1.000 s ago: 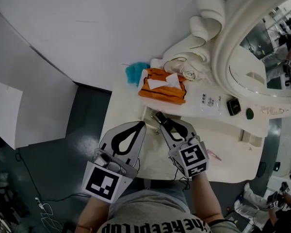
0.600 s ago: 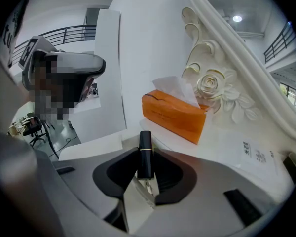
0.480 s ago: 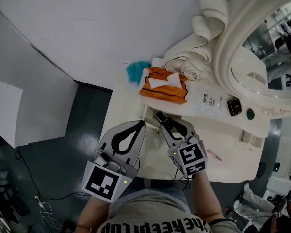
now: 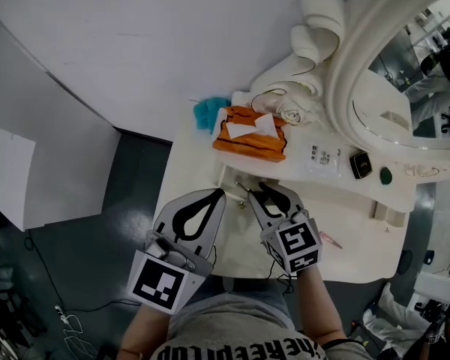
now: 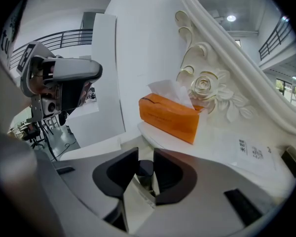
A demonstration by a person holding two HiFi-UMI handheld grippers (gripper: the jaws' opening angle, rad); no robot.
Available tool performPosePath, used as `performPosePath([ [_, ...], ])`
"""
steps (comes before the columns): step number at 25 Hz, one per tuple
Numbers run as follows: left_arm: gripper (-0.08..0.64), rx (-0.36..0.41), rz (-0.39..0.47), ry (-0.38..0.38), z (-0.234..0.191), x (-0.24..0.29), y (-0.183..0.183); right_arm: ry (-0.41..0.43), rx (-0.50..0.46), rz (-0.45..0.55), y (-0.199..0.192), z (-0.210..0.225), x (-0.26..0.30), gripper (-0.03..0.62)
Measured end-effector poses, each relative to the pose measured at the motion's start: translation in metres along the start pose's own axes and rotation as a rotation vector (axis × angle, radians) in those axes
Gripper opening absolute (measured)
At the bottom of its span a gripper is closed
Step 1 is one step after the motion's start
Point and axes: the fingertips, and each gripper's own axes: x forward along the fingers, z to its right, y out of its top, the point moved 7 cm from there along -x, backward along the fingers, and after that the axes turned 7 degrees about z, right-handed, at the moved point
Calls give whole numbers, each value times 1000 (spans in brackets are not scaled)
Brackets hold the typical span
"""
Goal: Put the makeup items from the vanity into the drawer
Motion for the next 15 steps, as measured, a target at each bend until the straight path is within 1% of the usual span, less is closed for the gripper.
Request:
performPosePath([
  [5, 15, 8, 5, -9, 4, 1, 2, -8, 26, 52, 6, 2, -5, 127],
  [7, 15, 7, 7, -12, 5, 2, 2, -6, 40, 53, 7, 4, -7, 160],
  [15, 15, 12, 17, -22, 14, 3, 6, -5, 27, 67, 12, 3, -18, 152],
])
